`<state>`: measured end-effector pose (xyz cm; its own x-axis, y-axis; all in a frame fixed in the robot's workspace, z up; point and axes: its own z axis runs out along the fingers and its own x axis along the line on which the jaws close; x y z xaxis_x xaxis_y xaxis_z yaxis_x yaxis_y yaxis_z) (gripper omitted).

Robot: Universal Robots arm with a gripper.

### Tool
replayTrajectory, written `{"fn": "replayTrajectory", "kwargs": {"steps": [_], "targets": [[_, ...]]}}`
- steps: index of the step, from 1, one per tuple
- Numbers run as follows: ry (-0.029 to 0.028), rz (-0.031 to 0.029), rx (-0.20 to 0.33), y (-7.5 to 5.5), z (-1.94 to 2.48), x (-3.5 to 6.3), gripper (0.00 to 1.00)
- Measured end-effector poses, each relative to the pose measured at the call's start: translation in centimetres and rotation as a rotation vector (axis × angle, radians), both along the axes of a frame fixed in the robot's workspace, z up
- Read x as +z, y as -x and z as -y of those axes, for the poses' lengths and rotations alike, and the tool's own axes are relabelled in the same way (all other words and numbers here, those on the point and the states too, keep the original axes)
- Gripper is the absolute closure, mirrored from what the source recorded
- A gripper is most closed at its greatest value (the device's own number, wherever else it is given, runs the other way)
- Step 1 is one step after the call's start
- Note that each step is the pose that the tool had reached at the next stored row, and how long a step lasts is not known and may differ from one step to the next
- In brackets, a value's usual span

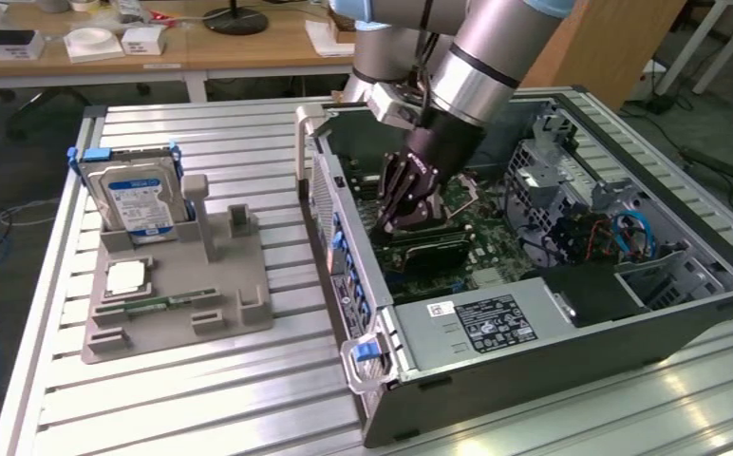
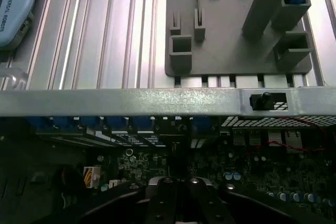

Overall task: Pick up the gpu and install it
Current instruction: 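Press down on the gpu until it lock into place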

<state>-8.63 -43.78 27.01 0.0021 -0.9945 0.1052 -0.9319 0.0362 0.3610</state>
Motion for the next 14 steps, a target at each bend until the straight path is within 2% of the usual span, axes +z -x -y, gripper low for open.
{"fn": "replayTrajectory", "kwargs": {"steps": [9, 12, 14], "targets": [[0.0001, 0.1476, 0.000, 1.4, -0.07, -0.16, 0.90], [0.0000, 0.1909, 0.000, 1.8, -0.15, -0.23, 0.90], [-0.0002, 0.2169, 0.000, 2.1, -0.19, -0.31, 0.90]]}}
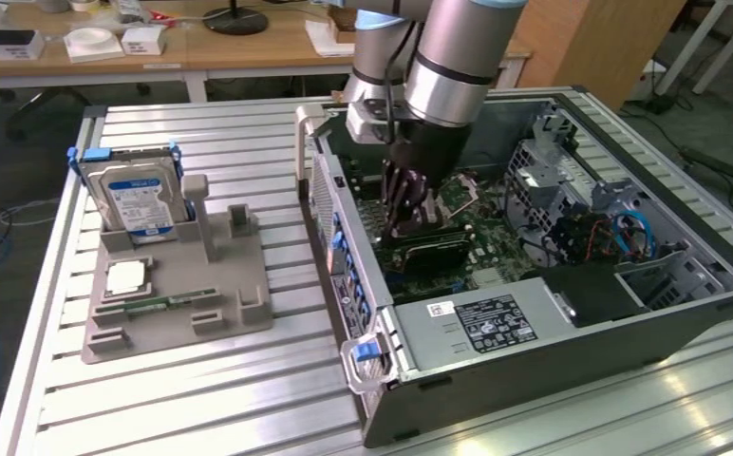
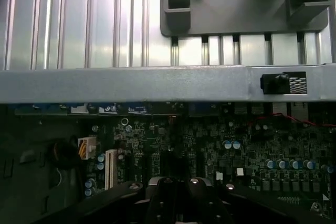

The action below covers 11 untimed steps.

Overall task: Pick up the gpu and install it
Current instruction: 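Press down on the gpu until it lock into place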

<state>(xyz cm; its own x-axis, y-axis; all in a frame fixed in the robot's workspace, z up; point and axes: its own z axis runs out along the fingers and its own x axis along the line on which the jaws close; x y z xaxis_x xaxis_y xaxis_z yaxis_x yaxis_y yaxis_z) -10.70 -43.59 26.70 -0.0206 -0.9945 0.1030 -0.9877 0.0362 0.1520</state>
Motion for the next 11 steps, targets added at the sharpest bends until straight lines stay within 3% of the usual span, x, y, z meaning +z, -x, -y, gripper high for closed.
{"fn": "replayTrajectory", "kwargs": {"steps": [2, 3, 11], "targets": [[0.0000, 0.0135, -0.001, 0.28, -0.05, -0.13, 0.90], [0.0000, 0.0163, -0.001, 0.32, -0.07, -0.21, 0.90], [0.0001, 0.0167, -0.001, 0.06, -0.07, -0.32, 0.90]]}}
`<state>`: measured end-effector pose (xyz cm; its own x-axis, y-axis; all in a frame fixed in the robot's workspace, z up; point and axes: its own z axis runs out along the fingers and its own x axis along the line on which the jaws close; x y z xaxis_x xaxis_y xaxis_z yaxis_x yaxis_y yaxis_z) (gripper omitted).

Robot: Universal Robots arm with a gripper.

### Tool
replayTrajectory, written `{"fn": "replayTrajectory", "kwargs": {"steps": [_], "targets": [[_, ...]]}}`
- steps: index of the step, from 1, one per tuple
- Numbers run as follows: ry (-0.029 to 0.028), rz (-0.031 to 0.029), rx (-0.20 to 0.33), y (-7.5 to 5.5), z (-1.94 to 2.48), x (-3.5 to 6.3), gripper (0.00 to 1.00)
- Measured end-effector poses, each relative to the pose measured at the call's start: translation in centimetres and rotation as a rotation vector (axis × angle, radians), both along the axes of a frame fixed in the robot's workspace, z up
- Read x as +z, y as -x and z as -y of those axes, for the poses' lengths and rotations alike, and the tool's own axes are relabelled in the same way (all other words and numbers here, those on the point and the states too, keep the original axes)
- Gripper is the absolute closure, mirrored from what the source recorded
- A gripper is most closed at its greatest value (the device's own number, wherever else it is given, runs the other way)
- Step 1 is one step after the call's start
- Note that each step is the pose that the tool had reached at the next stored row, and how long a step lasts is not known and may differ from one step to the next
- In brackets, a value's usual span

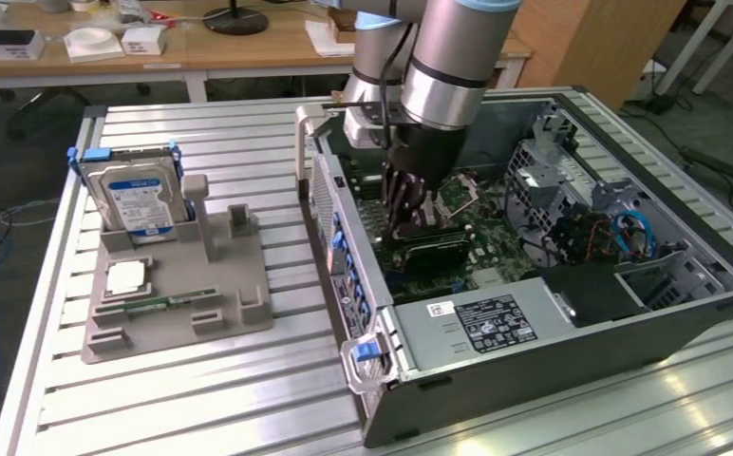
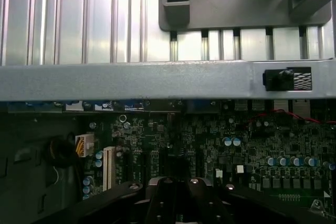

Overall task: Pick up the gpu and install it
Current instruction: 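Press down on the gpu until it lock into place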

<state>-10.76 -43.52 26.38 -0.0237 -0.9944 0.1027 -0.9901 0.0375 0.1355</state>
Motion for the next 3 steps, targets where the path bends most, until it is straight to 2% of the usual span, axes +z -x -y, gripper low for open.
{"fn": "replayTrajectory", "kwargs": {"steps": [3], "targets": [[0.0001, 0.0000, 0.000, -0.24, 0.00, -0.07, 0.90]]}}
